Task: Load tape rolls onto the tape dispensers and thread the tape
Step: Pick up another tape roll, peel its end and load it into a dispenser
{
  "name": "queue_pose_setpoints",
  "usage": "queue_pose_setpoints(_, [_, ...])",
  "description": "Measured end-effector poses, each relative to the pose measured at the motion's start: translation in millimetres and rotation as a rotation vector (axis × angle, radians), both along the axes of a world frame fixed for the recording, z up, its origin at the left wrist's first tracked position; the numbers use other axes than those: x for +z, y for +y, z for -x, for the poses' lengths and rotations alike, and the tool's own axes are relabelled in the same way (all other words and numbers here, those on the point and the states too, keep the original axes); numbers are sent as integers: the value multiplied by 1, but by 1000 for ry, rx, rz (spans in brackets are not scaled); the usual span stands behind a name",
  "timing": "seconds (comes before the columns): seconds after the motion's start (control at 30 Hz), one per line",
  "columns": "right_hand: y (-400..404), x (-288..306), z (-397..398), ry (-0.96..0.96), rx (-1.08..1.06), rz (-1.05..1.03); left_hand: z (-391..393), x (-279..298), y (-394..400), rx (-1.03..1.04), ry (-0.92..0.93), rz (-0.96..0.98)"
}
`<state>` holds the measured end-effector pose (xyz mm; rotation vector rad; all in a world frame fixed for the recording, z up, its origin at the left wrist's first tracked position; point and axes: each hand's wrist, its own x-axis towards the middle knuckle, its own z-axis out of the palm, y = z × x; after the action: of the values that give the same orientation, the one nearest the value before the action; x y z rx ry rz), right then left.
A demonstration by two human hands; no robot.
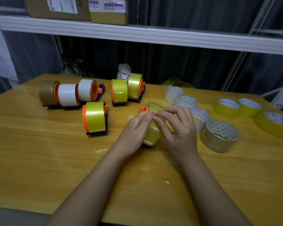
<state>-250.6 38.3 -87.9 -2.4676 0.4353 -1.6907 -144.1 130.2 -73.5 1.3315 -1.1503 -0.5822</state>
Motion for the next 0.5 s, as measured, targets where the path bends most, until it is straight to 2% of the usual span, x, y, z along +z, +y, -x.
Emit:
queue_pose_setpoints(0.27, [5, 2, -1, -54, 3, 23, -1, -2, -3, 32, -32, 25])
queue_pose_setpoints(0.5, [7, 2, -4, -99, 40, -124, 0, -4, -5, 125, -85, 16])
